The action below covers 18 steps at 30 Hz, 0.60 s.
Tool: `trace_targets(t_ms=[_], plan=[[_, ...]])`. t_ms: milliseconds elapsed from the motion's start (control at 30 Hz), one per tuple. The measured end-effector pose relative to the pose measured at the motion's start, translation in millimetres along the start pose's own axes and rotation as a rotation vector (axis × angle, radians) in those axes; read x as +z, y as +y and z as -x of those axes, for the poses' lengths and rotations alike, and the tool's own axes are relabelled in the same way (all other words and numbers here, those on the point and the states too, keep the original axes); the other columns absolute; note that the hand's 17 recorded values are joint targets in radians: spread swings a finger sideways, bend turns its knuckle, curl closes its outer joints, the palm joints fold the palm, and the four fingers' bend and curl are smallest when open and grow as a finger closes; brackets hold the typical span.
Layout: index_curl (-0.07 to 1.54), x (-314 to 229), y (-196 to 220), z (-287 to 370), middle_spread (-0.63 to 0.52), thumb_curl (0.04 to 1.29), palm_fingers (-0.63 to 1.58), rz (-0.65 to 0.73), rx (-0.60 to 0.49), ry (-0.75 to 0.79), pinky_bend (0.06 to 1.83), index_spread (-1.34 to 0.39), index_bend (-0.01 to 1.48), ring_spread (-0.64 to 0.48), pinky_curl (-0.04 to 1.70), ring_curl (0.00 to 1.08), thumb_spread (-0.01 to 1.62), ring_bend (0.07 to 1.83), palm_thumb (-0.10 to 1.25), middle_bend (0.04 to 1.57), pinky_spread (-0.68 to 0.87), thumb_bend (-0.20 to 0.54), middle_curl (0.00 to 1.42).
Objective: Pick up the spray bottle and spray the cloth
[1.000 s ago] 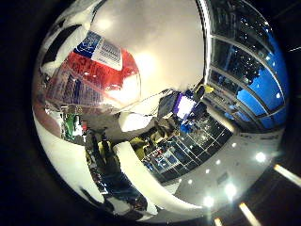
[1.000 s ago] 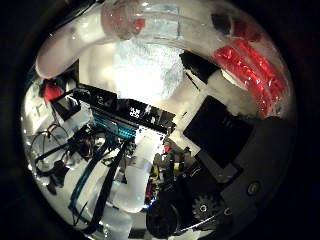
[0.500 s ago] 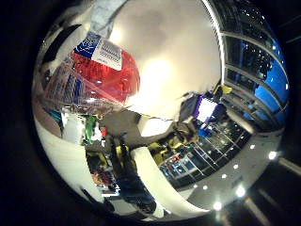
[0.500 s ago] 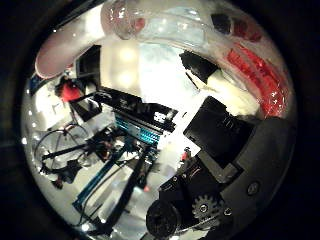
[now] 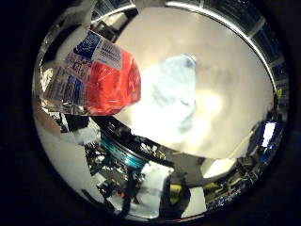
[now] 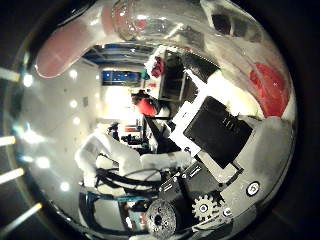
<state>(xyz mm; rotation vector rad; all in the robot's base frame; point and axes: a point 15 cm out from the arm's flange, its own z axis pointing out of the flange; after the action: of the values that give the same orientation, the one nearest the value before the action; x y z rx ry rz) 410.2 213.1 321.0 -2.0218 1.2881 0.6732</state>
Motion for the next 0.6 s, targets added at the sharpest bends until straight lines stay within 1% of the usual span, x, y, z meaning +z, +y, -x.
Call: trace_targets(t_ms=[133, 300, 433, 600], plan=[[0.79, 37, -19, 26, -0.10, 0.75, 1.13, -0.054, -0.077, -0.072, 1.02, -0.21, 1.18, -0.22, 1.52, 0.81, 0.95, 1.35, 1.04, 1.42, -0.15, -0.017, 0.66], [0.79, 83, -34, 39, -0.10, 0.75, 1.13, -0.100, -0.138, -0.144, 1.02, -0.21, 1.18, -0.22, 1.51, 0.81, 0.95, 1.35, 1.04, 1.42, -0.14, -0.015, 0.66], [0.79, 121, -38, 35, -0.10, 0.75, 1.13, -0.111, -0.158, -0.185, 1.02, -0.21, 1.18, -0.22, 1.51, 0.81, 0.94, 1.34, 1.04, 1.42, -0.14, -0.015, 0.66], [0.80, 160, -32, 15, -0.10, 0.76, 1.13, -0.081, -0.133, -0.205, 1.02, -0.21, 1.18, -0.22, 1.51, 0.81, 0.94, 1.35, 1.04, 1.42, -0.14, -0.015, 0.66]])
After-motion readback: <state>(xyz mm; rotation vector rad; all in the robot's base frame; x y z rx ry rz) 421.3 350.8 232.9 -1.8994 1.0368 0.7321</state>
